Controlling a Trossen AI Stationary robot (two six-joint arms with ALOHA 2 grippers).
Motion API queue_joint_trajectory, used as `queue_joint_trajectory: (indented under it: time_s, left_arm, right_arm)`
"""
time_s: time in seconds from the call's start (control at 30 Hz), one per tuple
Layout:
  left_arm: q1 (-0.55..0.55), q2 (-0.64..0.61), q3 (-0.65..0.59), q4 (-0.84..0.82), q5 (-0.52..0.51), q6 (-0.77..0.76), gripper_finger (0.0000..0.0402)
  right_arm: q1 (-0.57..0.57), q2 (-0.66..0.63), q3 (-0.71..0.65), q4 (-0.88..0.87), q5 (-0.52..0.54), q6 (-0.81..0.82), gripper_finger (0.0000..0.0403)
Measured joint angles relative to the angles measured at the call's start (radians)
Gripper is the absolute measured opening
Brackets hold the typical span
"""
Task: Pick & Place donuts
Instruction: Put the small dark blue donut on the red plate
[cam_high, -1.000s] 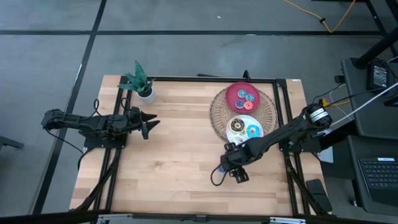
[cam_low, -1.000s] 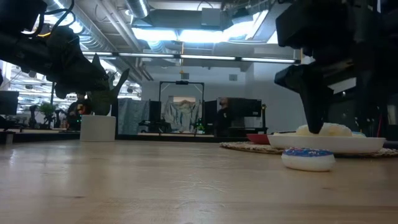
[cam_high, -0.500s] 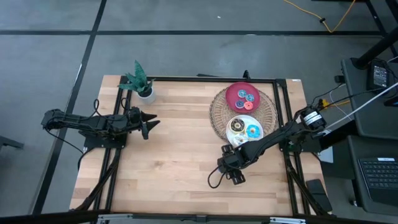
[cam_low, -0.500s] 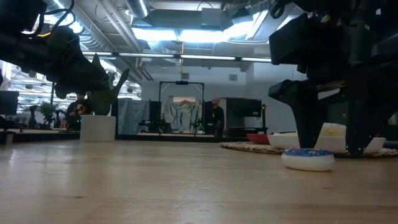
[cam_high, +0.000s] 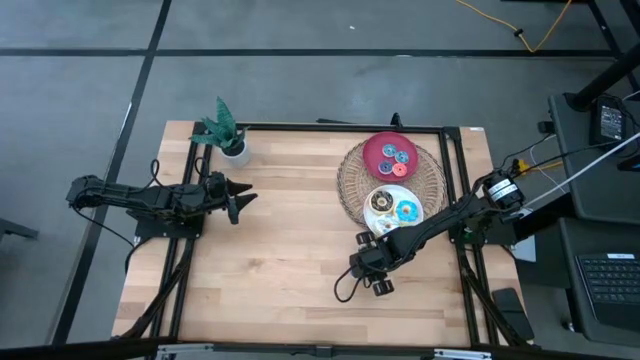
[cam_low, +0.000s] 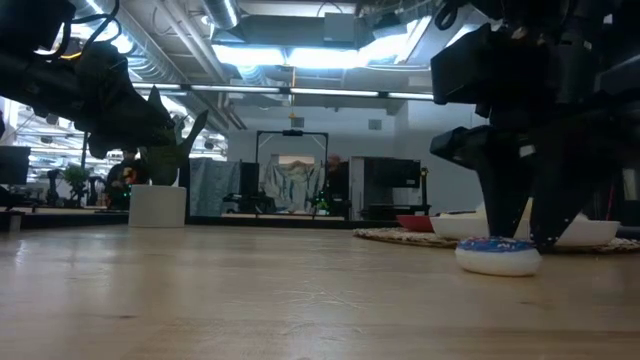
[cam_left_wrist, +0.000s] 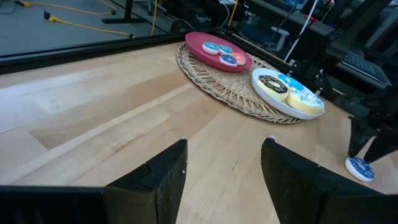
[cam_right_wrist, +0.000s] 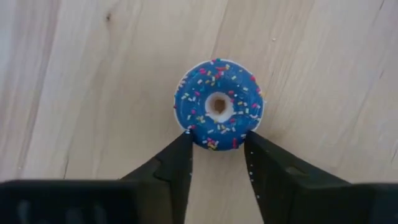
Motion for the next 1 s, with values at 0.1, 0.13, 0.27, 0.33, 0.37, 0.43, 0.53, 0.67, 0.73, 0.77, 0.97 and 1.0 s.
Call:
queue_joint_trajectory:
  time_s: [0.1, 0.13, 0.27, 0.33, 0.37, 0.43, 0.53, 0.67, 0.73, 0.77, 0.97, 1.0]
  left_arm:
    - [0.0, 0.0, 0.0, 0.0, 0.0, 0.0, 0.0196]
    - [0.0, 0.0, 0.0, 0.0, 0.0, 0.0, 0.0196]
    - [0.0, 0.0, 0.0, 0.0, 0.0, 0.0, 0.0196]
    - [0.0, 0.0, 0.0, 0.0, 0.0, 0.0, 0.0196]
    - [0.0, 0.0, 0.0, 0.0, 0.0, 0.0, 0.0196]
    - [0.0, 0.0, 0.0, 0.0, 0.0, 0.0, 0.0196]
    - [0.0, 0.0, 0.0, 0.0, 0.0, 0.0, 0.0196]
    - [0.0, 0.0, 0.0, 0.0, 0.0, 0.0, 0.0196]
    - [0.0, 0.0, 0.0, 0.0, 0.0, 0.0, 0.0196]
    - [0.0, 0.0, 0.0, 0.0, 0.0, 0.0, 0.0196]
    - [0.0, 0.0, 0.0, 0.0, 0.0, 0.0, 0.0196]
    - [0.0, 0.0, 0.0, 0.0, 0.0, 0.0, 0.0196]
  right_arm:
    - [0.0, 0.0, 0.0, 0.0, 0.0, 0.0, 0.012]
    - [0.0, 0.0, 0.0, 0.0, 0.0, 0.0, 0.0113]
    - [0.0, 0.0, 0.0, 0.0, 0.0, 0.0, 0.0091]
    - [0.0, 0.0, 0.0, 0.0, 0.0, 0.0, 0.0082]
    - [-0.001, 0.0, 0.0, 0.0, 0.0, 0.0, 0.0078]
    - [-0.007, -0.001, 0.0, 0.0, -0.001, 0.004, 0.0071]
    - [-0.023, -0.007, 0.003, -0.015, -0.009, 0.02, 0.0061]
    - [-0.046, -0.007, 0.042, -0.056, -0.008, 0.029, 0.0055]
    - [-0.055, -0.007, 0.062, -0.071, -0.008, 0.022, 0.0054]
    - [-0.059, -0.007, 0.074, -0.078, -0.008, 0.01, 0.0054]
    - [-0.098, -0.007, 0.161, -0.142, -0.008, -0.054, 0.0054]
    - [-0.107, -0.007, 0.175, -0.148, -0.008, -0.061, 0.0054]
